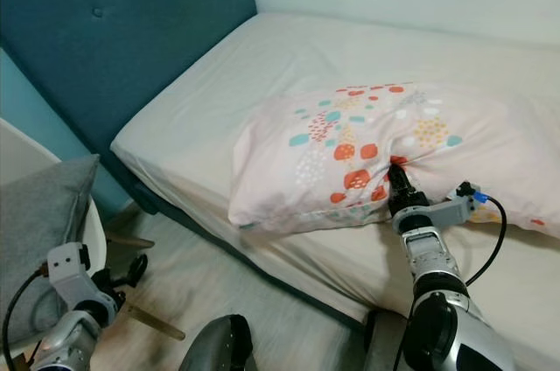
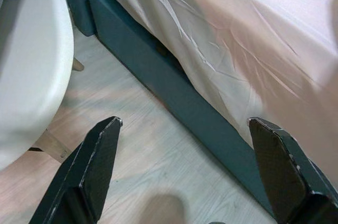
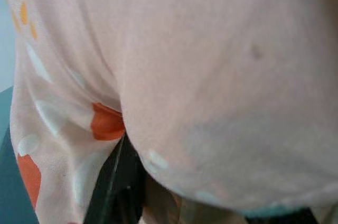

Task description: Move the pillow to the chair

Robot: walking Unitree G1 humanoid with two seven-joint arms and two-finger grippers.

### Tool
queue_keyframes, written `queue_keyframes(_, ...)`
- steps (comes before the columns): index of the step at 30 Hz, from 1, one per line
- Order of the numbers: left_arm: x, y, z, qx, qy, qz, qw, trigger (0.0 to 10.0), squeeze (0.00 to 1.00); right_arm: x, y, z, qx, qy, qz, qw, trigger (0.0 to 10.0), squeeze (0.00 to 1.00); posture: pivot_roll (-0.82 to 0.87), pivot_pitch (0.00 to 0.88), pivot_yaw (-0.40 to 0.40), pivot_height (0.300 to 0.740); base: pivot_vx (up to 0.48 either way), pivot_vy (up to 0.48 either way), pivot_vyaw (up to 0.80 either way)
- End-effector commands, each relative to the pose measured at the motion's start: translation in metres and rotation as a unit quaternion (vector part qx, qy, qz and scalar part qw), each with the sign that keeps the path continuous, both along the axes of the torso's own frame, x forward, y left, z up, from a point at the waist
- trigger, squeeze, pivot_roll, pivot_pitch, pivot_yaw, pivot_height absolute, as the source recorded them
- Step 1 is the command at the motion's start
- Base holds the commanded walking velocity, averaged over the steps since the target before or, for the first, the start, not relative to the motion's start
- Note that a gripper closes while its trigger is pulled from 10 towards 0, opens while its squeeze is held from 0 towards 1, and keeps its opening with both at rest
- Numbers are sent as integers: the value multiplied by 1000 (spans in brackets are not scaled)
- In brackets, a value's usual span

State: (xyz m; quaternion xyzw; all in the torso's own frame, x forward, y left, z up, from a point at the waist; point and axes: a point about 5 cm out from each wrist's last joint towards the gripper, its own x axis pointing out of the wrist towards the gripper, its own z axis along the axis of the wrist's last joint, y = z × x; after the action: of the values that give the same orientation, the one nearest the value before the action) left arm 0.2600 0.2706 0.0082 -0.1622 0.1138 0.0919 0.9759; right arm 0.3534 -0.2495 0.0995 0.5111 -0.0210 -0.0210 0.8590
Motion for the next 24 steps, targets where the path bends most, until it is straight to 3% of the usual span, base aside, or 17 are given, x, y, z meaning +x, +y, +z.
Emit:
queue_keyframes(1,0,7,4,5,-11,11,1000,10000,0,3,7,1,-8,3,17,1000,0,0,171,167,137,484,0,0,0)
queue_keyframes(11,8,-5,6,-6,-19,-1,1000,10000,0,4,-5,12,-41,-18,15,999,0,0,139,145,130,484,0,0,0)
queue_keyframes(17,20,-16,12,-15,-30,-12,999,10000,0,10,-9,36,-83,-80,28,993,0,0,110,98,120,484,0,0,0)
queue_keyframes(24,35,-23,19,-8,-17,1,1000,10000,0,12,-8,59,-99,-145,53,983,0,0,89,63,109,499,0,0,0)
